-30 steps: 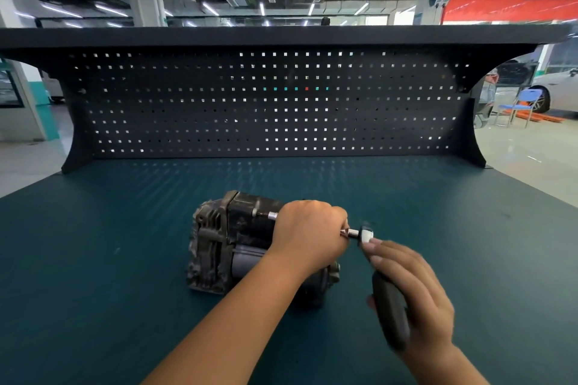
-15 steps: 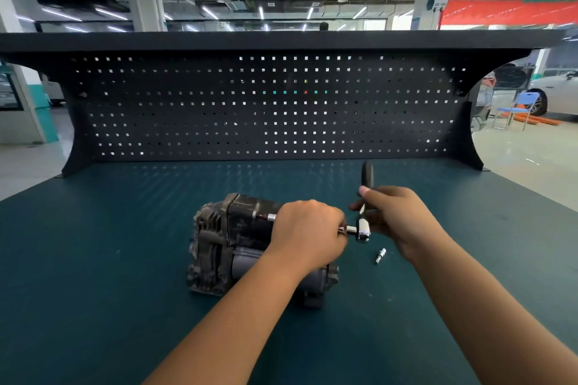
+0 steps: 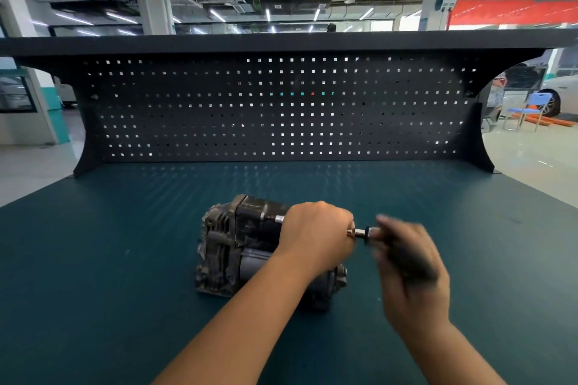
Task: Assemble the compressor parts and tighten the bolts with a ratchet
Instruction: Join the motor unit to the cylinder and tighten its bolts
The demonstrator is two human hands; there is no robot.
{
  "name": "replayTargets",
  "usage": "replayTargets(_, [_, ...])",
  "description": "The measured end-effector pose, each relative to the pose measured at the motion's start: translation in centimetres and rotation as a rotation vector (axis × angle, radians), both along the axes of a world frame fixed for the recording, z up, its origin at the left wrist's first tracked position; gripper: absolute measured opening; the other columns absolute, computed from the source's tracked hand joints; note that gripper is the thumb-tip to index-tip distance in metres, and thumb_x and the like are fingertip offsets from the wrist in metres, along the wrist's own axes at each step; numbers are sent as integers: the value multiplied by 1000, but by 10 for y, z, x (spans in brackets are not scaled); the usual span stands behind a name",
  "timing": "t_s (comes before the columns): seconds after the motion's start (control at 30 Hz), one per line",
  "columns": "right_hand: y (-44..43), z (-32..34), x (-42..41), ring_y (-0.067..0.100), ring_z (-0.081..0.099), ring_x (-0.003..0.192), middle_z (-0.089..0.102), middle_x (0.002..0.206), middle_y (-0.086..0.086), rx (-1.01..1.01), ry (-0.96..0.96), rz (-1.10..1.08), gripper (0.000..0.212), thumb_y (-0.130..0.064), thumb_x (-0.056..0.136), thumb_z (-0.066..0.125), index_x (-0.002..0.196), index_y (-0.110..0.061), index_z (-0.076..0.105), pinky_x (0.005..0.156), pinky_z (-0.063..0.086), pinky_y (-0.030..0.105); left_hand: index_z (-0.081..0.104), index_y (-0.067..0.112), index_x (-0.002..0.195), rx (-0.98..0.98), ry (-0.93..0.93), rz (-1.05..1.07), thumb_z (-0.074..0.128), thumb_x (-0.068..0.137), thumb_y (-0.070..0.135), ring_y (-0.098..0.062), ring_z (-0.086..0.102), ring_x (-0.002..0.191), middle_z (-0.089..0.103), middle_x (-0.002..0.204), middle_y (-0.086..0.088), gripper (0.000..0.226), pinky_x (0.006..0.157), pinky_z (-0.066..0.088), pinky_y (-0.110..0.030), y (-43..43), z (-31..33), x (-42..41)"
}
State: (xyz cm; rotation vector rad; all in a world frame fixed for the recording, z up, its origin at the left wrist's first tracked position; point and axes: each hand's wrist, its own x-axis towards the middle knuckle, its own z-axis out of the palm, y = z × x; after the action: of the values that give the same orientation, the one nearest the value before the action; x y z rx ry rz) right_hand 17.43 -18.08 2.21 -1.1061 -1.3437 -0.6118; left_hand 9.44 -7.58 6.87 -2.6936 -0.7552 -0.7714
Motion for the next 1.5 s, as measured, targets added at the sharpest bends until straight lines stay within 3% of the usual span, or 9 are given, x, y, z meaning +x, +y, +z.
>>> replayTargets(0.1, [23,44,11,7,59,67,58,71,-18,-137,357,-2,8,-41,88,47,90,-43,54,63,45,18,40,21,62,10,-12,-13,49,80,29,-26,44,60,61,69,-3,21,45,13,-23,0,0,0])
replayTargets(0.33, [60,58,55,18,51,60,63,74,7,-761,977,194,31,-33,94,53,84,-5,62,57,39,26,30,17,56,-11,12,-17,50,79,31,-25,37,60,59,69,-3,33,45,13,-25,2,4,1])
replayTargets(0.53, [13,28,5,3,56,65,61,72,-13,-84,488,7,7,-30,86,59,82,-27,55,63,42,13,51,18,64,-22,-18,3,52,82,31,-28,47,64,62,71,-4,22,49,19,-26,-1,3,0])
replayTargets(0.67, [-8,-8,-24,17,54,73,62,78,1,87,-117,-57,12,-23,91,55,81,-16,57,68,42,35,36,18,56,-69,-19,10,53,82,31,-27,37,61,53,66,0,33,46,12,-25,1,4,2])
replayTargets(0.73, [-5,-15,-25,17,53,72,61,74,6,106,-116,-122,23,-22,91,54,75,-8,62,65,41,40,41,18,59,-59,-19,0,52,83,32,-26,36,62,57,70,-2,29,46,11,-24,1,4,2])
replayTargets(0.93, [34,58,2,13,54,73,58,71,-9,-77,383,-31,17,-17,84,49,70,-27,50,68,40,29,40,20,61,-11,-5,-16,49,81,32,-28,39,59,57,65,-4,25,45,16,-24,1,4,0])
replayTargets(1.17, [71,71,52,18,49,55,58,67,7,-613,996,261,9,-15,86,60,81,-9,55,60,37,31,43,19,62,-19,25,-11,51,79,29,-26,38,62,61,71,-5,21,46,16,-26,0,6,1])
replayTargets(1.37, [11,40,-11,1,51,61,56,69,-14,-7,380,140,14,-25,83,58,77,-35,50,58,43,17,58,19,71,-18,17,28,51,81,30,-28,48,64,61,71,-4,16,47,18,-26,-1,8,2])
replayTargets(1.5, [-7,7,-44,-1,43,71,43,66,-16,-52,27,19,41,-36,96,44,73,-6,60,61,33,12,60,21,72,-102,26,18,54,80,29,-24,38,63,56,70,1,12,47,15,-25,0,8,3])
